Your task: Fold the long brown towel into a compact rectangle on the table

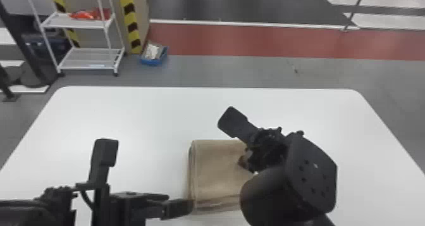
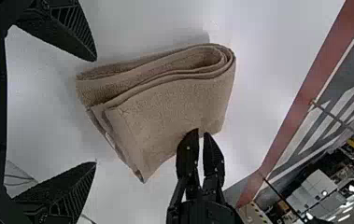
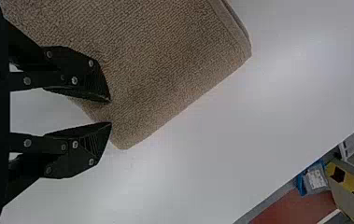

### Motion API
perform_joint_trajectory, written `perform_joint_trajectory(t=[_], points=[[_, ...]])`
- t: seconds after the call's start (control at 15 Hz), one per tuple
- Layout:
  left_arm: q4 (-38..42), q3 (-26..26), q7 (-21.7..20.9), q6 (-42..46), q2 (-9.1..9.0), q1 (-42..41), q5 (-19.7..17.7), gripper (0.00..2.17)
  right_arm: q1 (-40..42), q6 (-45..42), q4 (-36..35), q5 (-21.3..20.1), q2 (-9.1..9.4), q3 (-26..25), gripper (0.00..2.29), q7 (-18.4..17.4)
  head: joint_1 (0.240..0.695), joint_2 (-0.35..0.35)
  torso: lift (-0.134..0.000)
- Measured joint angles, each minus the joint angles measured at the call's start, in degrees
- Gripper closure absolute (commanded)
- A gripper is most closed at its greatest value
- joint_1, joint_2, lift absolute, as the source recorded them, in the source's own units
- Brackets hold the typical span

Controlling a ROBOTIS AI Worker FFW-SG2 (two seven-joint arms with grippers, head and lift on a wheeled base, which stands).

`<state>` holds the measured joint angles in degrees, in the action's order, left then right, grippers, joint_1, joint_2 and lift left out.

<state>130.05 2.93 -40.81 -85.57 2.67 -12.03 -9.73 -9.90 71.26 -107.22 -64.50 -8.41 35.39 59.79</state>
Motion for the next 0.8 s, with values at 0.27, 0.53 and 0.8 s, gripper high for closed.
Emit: perform_joint_trajectory(t=[0.27, 0.53, 0.8], points=[[0.53, 1.87, 0.55, 0.76, -0.07, -0.27, -1.53, 0.09, 1.02, 3.36, -6.26, 4.6, 0.8, -5.33, 0.06, -6.19, 0.695, -0.063, -0.124], [0.17, 4.94, 4.4, 13.03, -0.26, -1.9, -6.66, 0.08, 9.7, -0.92, -20.17, 29.44, 5.85, -22.56, 0.07, -22.83, 0.695, -0.079, -0.124], [-1.89, 6.47, 11.3, 48.63, -0.32, -9.46, -10.33, 0.08, 24.86, -27.37, -23.2, 48.15, 8.34, -34.25, 0.07, -38.65, 0.695, -0.045, -0.124]])
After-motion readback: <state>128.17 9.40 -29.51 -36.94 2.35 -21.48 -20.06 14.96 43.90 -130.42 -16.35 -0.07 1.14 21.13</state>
